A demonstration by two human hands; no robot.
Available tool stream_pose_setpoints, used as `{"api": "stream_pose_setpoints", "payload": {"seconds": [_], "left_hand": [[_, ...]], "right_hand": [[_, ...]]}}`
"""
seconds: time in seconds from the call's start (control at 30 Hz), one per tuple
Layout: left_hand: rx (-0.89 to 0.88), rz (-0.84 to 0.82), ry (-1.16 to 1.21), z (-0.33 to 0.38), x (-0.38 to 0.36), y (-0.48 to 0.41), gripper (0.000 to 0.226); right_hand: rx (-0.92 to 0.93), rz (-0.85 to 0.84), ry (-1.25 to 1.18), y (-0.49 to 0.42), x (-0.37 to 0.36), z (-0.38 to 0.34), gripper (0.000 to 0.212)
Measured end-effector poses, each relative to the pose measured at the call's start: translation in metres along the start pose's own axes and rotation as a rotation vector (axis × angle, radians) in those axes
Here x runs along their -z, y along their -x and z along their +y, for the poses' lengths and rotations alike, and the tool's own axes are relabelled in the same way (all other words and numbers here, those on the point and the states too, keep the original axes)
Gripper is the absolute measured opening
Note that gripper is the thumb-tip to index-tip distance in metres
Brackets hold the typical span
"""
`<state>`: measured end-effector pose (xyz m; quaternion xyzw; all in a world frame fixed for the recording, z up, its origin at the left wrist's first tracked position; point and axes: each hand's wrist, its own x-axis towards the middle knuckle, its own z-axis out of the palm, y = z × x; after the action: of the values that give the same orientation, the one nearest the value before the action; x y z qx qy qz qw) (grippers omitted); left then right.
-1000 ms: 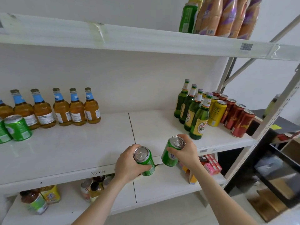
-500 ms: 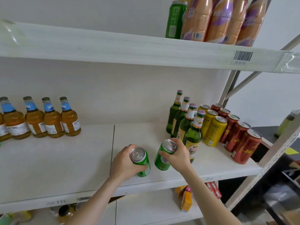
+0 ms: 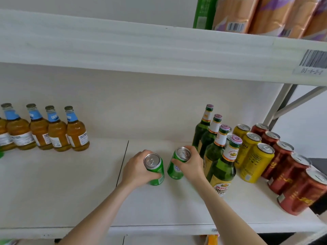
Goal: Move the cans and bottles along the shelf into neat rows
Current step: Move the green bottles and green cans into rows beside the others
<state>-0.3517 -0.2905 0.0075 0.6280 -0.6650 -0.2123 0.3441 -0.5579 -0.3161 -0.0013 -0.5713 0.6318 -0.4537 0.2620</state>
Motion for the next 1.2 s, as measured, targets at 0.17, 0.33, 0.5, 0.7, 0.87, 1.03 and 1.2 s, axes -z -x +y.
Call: {"api": "stream_pose_setpoints", "payload": {"seconds": [0.17,0.33,0.5,0.7,0.87,1.03,1.2], "left_hand": [[-0.020,-0.038,-0.031,-0.005,-0.002,-0.037,0.063],[-0.038,-0.079,-0.047,-0.009,-0.005,-0.066,0.065],[-0.057,-0.100,-0.056,-0.012,-0.011,-0.083,0.066],[-0.056,-0.121,-0.069,-0.016,-0.015,-0.093,0.066],[-0.048,-0.128,-0.079,-0.019,-0.015,-0.096,0.064],[-0.045,-0.144,-0.084,-0.019,-0.017,-0.096,0.063],[-0.051,-0.170,-0.068,-0.018,-0.017,-0.097,0.062]], "right_hand": [[-0.015,0.053,-0.011,-0.034,-0.013,0.006,0.063],[-0.074,0.071,-0.045,-0.063,-0.022,0.010,0.067],[-0.110,0.094,-0.026,-0.087,-0.030,0.014,0.066],[-0.135,0.078,-0.007,-0.108,-0.041,0.017,0.069],[-0.119,0.065,0.020,-0.113,-0.046,0.019,0.071],[-0.131,0.043,-0.018,-0.111,-0.046,0.021,0.075],[-0.185,0.079,-0.140,-0.083,-0.043,0.034,0.078]]}}
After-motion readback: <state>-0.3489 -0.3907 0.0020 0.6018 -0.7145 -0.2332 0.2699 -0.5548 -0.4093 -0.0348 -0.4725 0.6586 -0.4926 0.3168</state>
